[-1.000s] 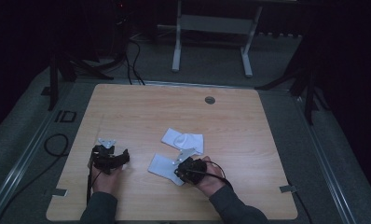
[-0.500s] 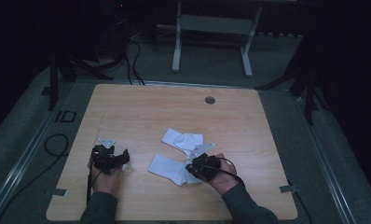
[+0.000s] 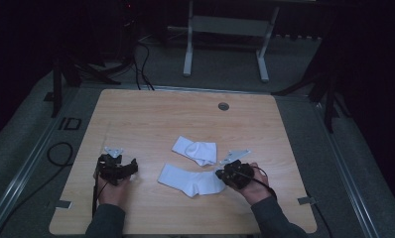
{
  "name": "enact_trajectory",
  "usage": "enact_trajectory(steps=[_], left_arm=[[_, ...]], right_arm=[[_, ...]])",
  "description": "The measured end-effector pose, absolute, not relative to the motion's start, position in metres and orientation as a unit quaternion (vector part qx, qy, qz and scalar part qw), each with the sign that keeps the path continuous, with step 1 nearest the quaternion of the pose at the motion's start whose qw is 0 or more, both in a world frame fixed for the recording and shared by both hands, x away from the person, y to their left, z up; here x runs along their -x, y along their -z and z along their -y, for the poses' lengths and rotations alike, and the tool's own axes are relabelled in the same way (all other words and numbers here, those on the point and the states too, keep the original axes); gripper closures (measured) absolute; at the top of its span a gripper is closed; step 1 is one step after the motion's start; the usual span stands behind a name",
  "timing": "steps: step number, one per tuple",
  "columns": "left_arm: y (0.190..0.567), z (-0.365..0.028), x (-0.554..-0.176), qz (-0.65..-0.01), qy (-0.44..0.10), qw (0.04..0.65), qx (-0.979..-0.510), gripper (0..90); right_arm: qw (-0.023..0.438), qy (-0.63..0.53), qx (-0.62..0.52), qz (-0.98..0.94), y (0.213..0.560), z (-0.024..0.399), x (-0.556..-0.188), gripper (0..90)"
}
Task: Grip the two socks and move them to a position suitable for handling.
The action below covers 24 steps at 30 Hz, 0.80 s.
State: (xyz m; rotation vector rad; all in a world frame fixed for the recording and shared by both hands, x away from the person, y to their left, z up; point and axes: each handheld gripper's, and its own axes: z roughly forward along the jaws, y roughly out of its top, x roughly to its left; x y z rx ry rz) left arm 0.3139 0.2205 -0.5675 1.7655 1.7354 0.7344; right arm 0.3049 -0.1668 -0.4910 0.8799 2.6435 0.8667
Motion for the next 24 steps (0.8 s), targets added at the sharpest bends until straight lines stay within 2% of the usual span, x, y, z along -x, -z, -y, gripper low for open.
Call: enact_trajectory(steps=[6,12,15,17,21,24], left_arm=[[0.568,-0.220,-0.314,-0.646,-0.273,0.276,-0.657,21.6],[0.568,-0.221,-0.314,-0.646,-0.273,0.276,-0.657,21.6],[0.568,-0.221,-0.314,-0.646,-0.273,0.276,-0.657,21.6],[0.568,-0.221,-0.314,-0.646,-0.273,0.276,-0.657,21.6],[0.568,-0.221,-0.314,-0.646,-0.273,0.276,-0.657,21.6],[0.568,-0.221,-0.314,-0.646,-0.273,0.276,-0.657,21.6]], right_arm=[[0.117,-0.283,-0.320,-0.896,0.496,0.187,-0.307,86.0],[0.132,-0.275,-0.337,-0.891,0.494,0.207,-0.307,74.6],[0.142,-0.280,-0.344,-0.885,0.488,0.214,-0.309,72.6],[0.145,-0.275,-0.343,-0.886,0.487,0.215,-0.310,73.0],[0.144,-0.254,-0.332,-0.897,0.496,0.211,-0.309,83.4],[0.137,-0.238,-0.323,-0.906,0.509,0.205,-0.309,86.5]])
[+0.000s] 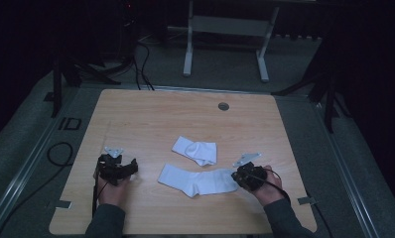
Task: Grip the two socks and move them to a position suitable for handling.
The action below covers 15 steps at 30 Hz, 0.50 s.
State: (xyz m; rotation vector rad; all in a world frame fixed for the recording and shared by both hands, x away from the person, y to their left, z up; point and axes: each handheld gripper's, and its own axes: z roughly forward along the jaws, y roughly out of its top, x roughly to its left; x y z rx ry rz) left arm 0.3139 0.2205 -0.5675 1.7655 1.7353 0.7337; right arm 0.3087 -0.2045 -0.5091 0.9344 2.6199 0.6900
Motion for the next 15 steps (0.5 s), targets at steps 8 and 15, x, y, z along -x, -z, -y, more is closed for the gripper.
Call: enact_trajectory(steps=[8,15], left_arm=[[0.567,-0.220,-0.314,-0.646,-0.273,0.276,-0.657,21.6],[0.567,-0.220,-0.314,-0.646,-0.273,0.276,-0.657,21.6]], right_arm=[[0.116,-0.219,-0.322,-0.914,0.537,0.195,-0.305,89.7],[0.112,-0.228,-0.310,-0.916,0.538,0.188,-0.294,89.7]])
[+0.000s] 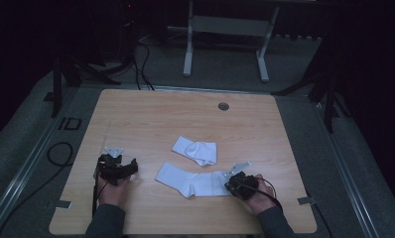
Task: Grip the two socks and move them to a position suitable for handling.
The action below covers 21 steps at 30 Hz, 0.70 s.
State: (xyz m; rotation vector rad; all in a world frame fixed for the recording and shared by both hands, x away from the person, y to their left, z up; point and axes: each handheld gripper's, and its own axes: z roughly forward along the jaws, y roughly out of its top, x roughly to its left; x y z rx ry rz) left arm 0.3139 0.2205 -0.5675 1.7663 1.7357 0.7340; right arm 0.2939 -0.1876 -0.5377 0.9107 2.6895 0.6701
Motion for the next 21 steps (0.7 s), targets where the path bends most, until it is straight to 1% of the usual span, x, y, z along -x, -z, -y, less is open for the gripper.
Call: enact_trajectory(steps=[12,21], left_arm=[[0.568,-0.220,-0.314,-0.646,-0.273,0.277,-0.657,21.6],[0.568,-0.220,-0.314,-0.646,-0.273,0.277,-0.657,21.5]], right_arm=[[0.102,-0.238,-0.290,-0.921,0.539,0.172,-0.289,89.7],[0.096,-0.245,-0.288,-0.921,0.539,0.172,-0.291,89.7]])
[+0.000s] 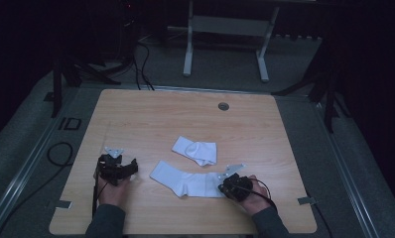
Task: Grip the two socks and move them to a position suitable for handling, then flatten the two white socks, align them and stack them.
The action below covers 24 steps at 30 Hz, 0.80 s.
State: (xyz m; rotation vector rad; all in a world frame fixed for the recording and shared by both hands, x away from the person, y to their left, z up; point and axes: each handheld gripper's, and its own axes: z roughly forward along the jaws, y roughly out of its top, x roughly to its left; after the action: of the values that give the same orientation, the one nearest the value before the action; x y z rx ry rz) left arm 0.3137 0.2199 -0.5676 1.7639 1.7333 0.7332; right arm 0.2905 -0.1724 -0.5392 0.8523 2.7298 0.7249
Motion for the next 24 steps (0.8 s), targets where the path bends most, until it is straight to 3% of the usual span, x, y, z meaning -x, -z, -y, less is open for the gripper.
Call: enact_trajectory(steps=[11,18,24], left_arm=[[0.568,-0.220,-0.314,-0.645,-0.273,0.277,-0.658,21.5],[0.568,-0.220,-0.314,-0.645,-0.273,0.278,-0.657,21.6],[0.568,-0.220,-0.314,-0.645,-0.273,0.278,-0.658,21.5]], right_arm=[[0.099,-0.254,-0.279,-0.921,0.527,0.170,-0.293,89.6],[0.126,-0.268,-0.274,-0.915,0.507,0.160,-0.309,89.7],[0.139,-0.265,-0.275,-0.914,0.510,0.142,-0.328,89.7]])
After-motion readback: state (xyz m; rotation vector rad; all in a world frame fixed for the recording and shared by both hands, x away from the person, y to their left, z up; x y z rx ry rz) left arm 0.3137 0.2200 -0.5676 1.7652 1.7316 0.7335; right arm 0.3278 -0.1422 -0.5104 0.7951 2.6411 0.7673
